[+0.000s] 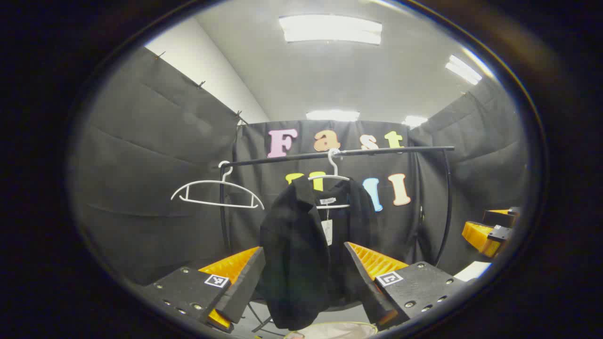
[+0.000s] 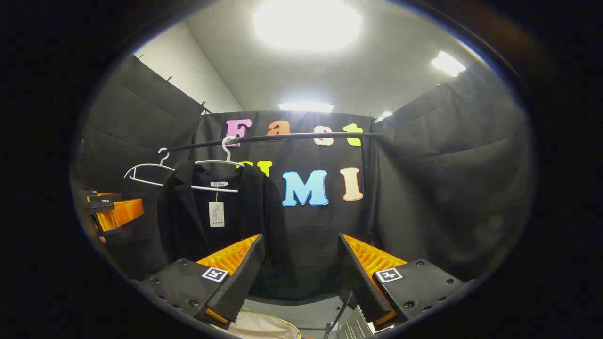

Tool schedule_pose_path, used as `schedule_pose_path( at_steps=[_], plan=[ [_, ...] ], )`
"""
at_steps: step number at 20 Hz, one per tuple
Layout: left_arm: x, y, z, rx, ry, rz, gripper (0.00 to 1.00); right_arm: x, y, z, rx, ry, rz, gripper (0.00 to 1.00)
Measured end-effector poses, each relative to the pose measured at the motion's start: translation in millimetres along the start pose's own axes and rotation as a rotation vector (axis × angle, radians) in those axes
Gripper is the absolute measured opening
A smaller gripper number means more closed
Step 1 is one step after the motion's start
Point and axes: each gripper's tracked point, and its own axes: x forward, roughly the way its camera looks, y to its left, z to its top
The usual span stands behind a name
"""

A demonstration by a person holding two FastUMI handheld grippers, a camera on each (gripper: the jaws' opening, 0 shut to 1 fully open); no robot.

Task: Grasp the clothes on the hanger with both hands and then place them into the laundry hamper below.

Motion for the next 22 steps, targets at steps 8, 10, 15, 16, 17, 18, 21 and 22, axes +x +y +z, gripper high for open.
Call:
schedule_pose_path(
  at_steps=[8,10,15,16,17,18,21,22],
  plan=[
    [-2.5,-6.4,7.5,0.000,-0.013,-0.012,0.98,-3.1,-6.6,0.7,-0.003,-0.002,-0.012,0.98],
    [-2.5,-6.5,9.3,-0.002,-0.017,-0.011,0.96,-4.1,-7.0,1.9,-0.001,-0.002,-0.015,0.97],
    [-3.3,-5.2,9.8,0.001,-0.020,-0.005,0.99,-2.1,-6.3,1.1,0.003,-0.002,-0.016,0.97],
    [-4.4,-4.2,10.0,-0.001,-0.021,-0.005,0.96,-1.8,-5.6,1.5,0.001,-0.004,-0.015,0.97],
    [-4.8,-3.6,10.5,-0.001,-0.021,-0.003,0.97,-2.9,-6.1,1.1,-0.002,-0.004,-0.015,0.98],
    [-4.9,-1.2,9.8,-0.002,-0.020,-0.001,0.98,-2.0,-5.5,0.8,-0.003,-0.003,-0.014,0.97],
    [-6.3,1.4,11.3,-0.002,-0.021,0.003,0.98,-2.0,-2.8,0.1,-0.001,0.000,-0.013,0.97],
    [-6.2,1.9,11.5,-0.003,-0.021,0.003,0.98,-1.8,-2.2,0.7,-0.001,0.000,-0.012,0.97]
  ],
)
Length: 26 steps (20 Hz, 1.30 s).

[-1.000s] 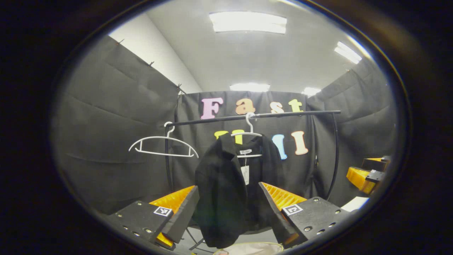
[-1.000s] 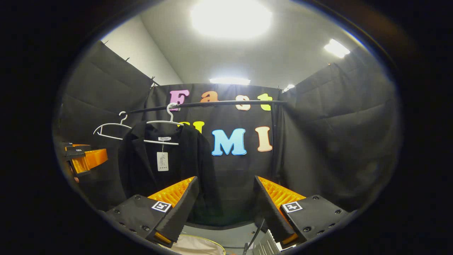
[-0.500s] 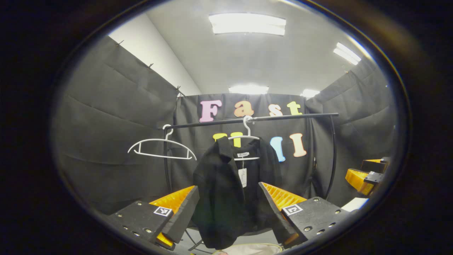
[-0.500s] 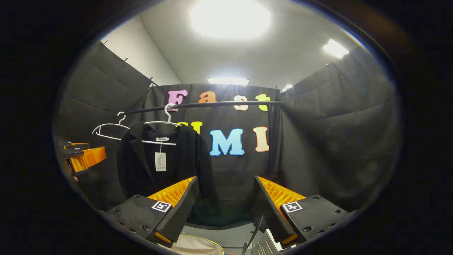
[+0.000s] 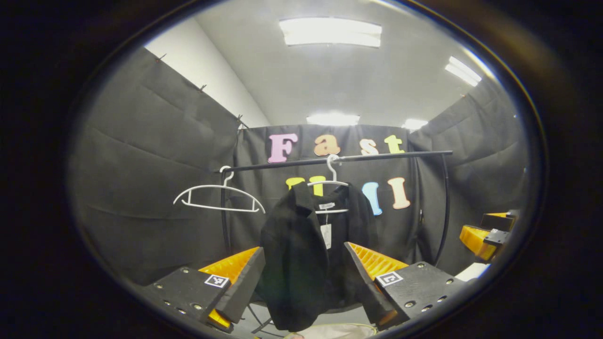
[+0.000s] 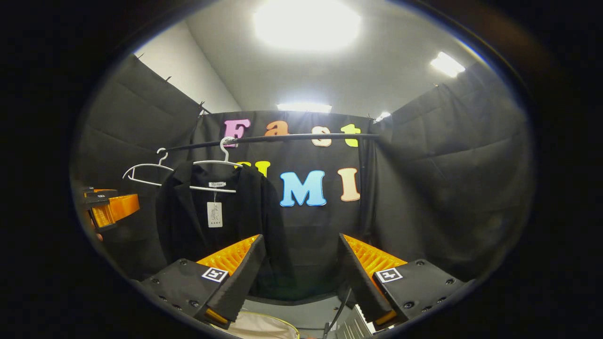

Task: Grasp the clothes on the hanger with both hands and then place them into the laundry hamper below.

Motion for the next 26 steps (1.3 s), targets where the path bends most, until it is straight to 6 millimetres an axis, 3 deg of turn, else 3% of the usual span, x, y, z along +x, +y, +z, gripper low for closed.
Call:
schedule_pose_path(
  at_steps=[3,7,12,20,26],
  plan=[
    [1.0,0.8,-0.4,0.000,-0.001,-0.003,0.94,1.4,0.9,-0.5,-0.006,-0.002,-0.002,0.97],
    [6.3,0.7,-1.0,-0.001,0.000,-0.011,0.99,2.6,2.9,-1.0,-0.003,-0.001,-0.010,0.97],
    [21.2,5.0,-8.9,-0.022,0.006,-0.027,0.97,13.0,10.0,0.7,-0.017,-0.012,-0.014,0.97],
    [58.1,11.6,-17.1,-0.035,0.022,-0.074,0.96,41.3,33.2,11.3,-0.013,-0.022,-0.019,0.98],
    [84.6,15.9,-10.6,-0.037,0.016,-0.099,0.98,65.5,65.9,16.7,0.013,-0.025,0.033,0.98]
  ],
)
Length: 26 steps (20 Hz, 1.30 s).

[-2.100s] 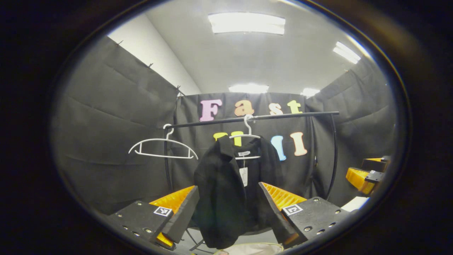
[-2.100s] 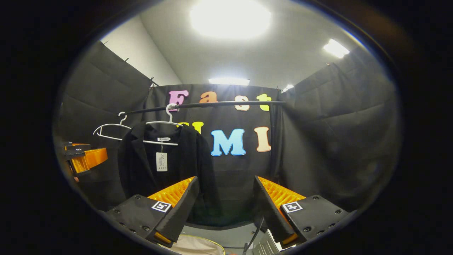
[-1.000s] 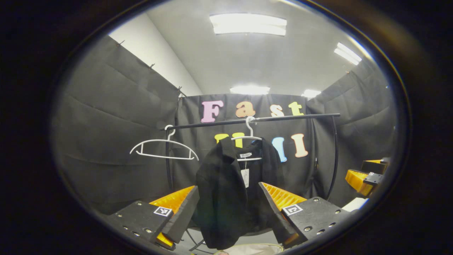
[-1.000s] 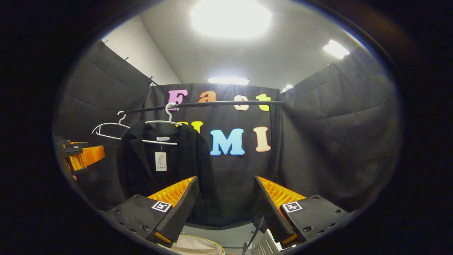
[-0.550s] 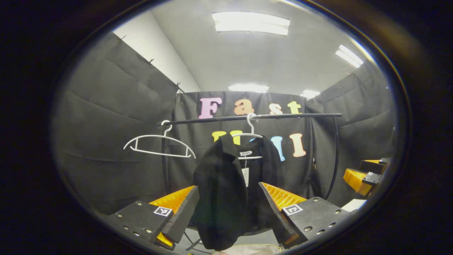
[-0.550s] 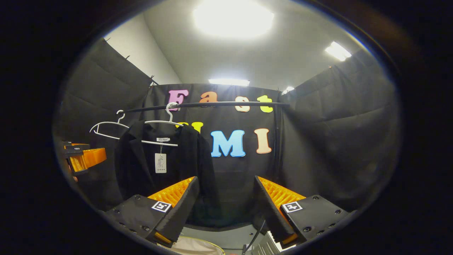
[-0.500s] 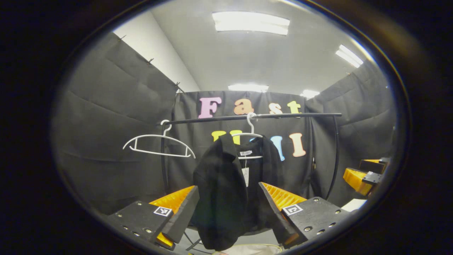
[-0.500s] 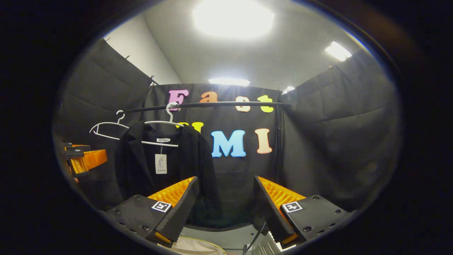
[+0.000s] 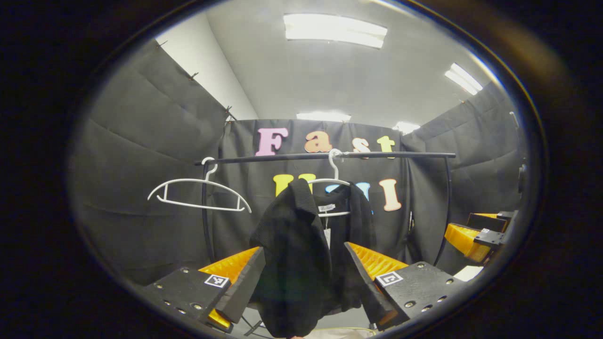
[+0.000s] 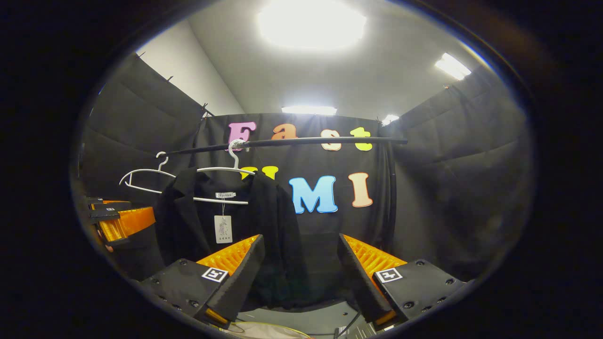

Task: Grasp the clothes on the hanger with both hands and then place them into the laundry hamper below.

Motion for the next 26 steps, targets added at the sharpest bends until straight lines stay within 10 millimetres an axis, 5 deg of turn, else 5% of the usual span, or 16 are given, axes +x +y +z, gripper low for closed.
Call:
schedule_pose_path(
  at_steps=[13,26],
  plan=[
    [59.5,-20.1,4.3,0.025,0.021,0.054,0.97,85.3,31.2,3.6,0.066,0.014,0.174,0.97],
    [114.3,-21.5,-14.4,0.080,0.064,0.161,0.98,158.5,54.0,-8.4,0.122,0.048,0.333,0.97]
  ],
)
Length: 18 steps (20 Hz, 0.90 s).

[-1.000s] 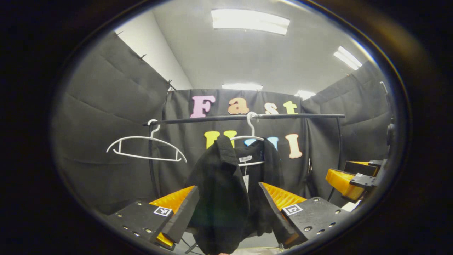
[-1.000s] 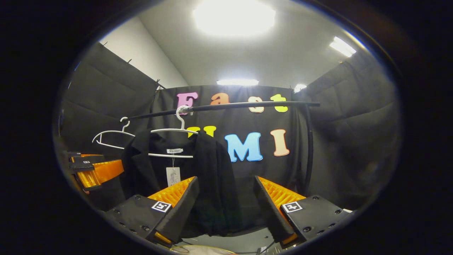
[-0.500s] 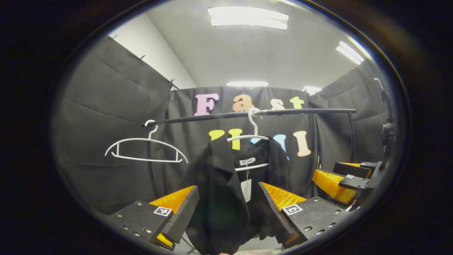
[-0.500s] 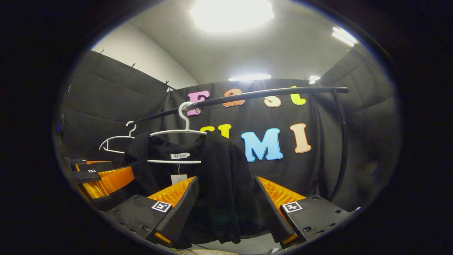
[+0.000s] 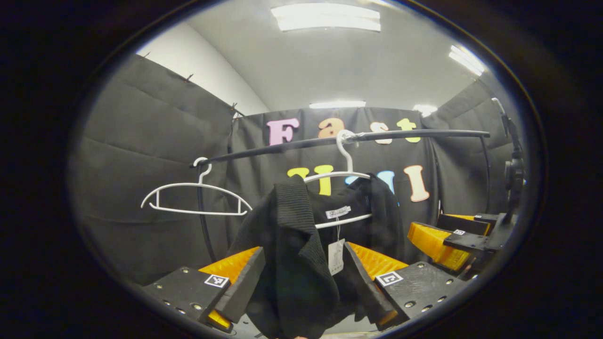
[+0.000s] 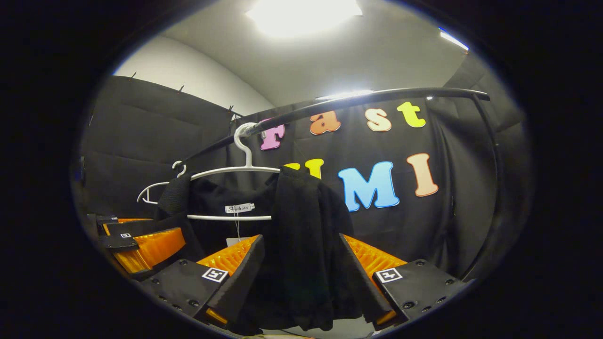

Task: Grasp the clothes on the hanger with both hands and then place them into the laundry hamper below.

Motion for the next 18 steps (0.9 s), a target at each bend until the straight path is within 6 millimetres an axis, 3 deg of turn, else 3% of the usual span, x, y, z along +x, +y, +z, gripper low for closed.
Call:
schedule_pose_path(
  at_steps=[10,18],
  plan=[
    [29.1,9.1,-24.3,0.000,0.058,0.084,0.99,65.4,-1.5,-18.4,0.026,0.034,0.059,0.98],
    [50.1,7.5,-36.2,0.024,0.081,0.119,0.99,91.6,8.6,-38.4,0.061,0.076,0.105,0.97]
  ],
)
